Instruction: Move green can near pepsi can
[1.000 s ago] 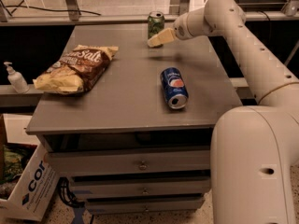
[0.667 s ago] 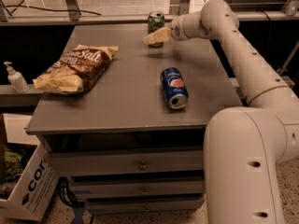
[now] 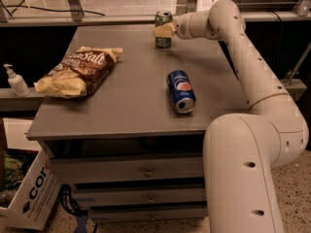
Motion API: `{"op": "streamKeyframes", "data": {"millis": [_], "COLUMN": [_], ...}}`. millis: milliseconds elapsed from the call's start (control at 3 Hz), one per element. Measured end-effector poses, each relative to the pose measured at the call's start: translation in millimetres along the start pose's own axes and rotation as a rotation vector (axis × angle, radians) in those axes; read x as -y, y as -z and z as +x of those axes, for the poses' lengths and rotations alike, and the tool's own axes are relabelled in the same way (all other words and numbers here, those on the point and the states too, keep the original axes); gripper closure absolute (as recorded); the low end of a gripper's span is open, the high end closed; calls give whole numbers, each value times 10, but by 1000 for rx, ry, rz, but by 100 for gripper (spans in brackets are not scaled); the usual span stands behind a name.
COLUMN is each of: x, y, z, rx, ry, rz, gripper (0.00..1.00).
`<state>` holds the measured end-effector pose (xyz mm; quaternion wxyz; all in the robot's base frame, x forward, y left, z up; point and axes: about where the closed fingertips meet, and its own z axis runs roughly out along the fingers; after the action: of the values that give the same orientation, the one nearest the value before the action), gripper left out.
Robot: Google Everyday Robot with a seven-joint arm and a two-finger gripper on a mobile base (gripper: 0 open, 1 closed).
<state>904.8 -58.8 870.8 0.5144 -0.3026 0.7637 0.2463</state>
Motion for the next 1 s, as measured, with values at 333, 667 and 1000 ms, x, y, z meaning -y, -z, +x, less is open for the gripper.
{"op": "streamKeyframes", "data": {"millis": [333, 667, 1000], "x": [62, 60, -18], "y": [101, 267, 570], "z": [-55, -49, -41], "rx": [4, -24, -51], "ry": [4, 5, 12], "rz": [7, -2, -37], "gripper": [65, 88, 100]}}
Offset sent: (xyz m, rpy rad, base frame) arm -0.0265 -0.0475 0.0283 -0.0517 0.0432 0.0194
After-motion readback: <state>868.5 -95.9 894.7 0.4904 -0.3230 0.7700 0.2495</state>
